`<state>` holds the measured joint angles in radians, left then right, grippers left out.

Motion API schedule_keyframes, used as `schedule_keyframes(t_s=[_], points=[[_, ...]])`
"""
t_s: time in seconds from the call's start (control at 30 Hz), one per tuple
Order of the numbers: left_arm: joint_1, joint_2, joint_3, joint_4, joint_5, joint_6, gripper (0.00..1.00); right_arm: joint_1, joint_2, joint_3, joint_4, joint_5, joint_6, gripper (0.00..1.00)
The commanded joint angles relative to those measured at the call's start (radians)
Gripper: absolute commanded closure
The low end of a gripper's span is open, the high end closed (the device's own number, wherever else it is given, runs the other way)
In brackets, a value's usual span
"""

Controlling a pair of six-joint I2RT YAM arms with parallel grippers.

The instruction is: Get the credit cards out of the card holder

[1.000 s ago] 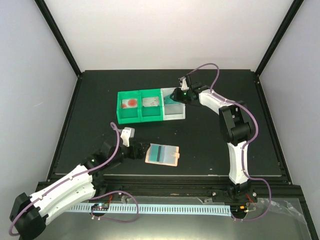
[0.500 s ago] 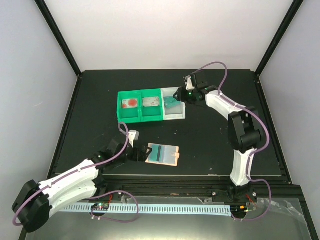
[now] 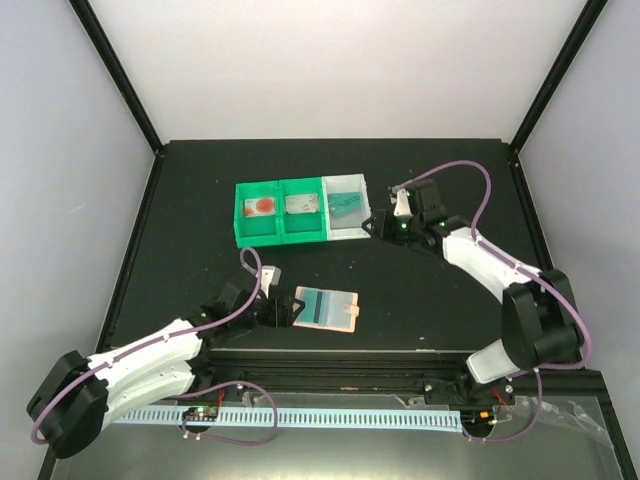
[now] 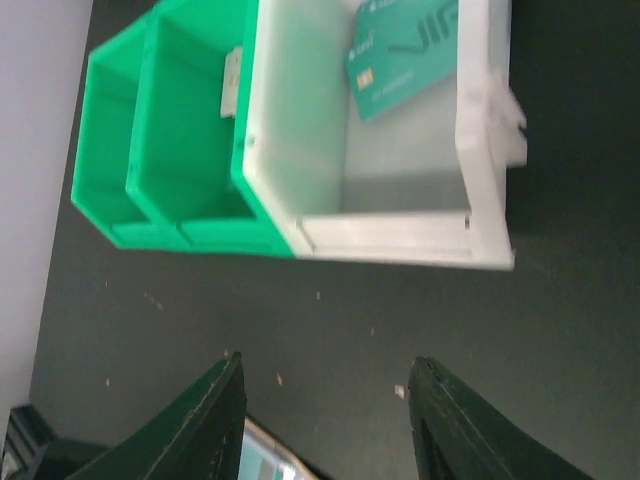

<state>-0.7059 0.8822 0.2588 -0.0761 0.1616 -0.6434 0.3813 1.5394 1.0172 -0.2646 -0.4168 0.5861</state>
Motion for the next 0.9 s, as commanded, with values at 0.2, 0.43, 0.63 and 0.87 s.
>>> schedule_keyframes(t_s=[0.2,0.43,0.63,0.87], points=[[0.007,0.105,-0.017,0.174,0.100,-0.045,0.23,0.071,-0.270,-0.291,0.060,-0.022,0.061,0.56],[0.007,0.246,-0.019,0.348,0.192,-0.075,0.31,0.185,-0.374,-0.439,0.136,0.043,0.123,0.56],[0.006,0.313,-0.020,0.371,0.220,-0.089,0.39,0.249,-0.309,-0.517,0.245,0.052,0.122,0.57],[-0.002,0.259,-0.088,0.373,0.223,-0.140,0.42,0.322,-0.169,-0.518,0.318,0.070,0.109,0.58]])
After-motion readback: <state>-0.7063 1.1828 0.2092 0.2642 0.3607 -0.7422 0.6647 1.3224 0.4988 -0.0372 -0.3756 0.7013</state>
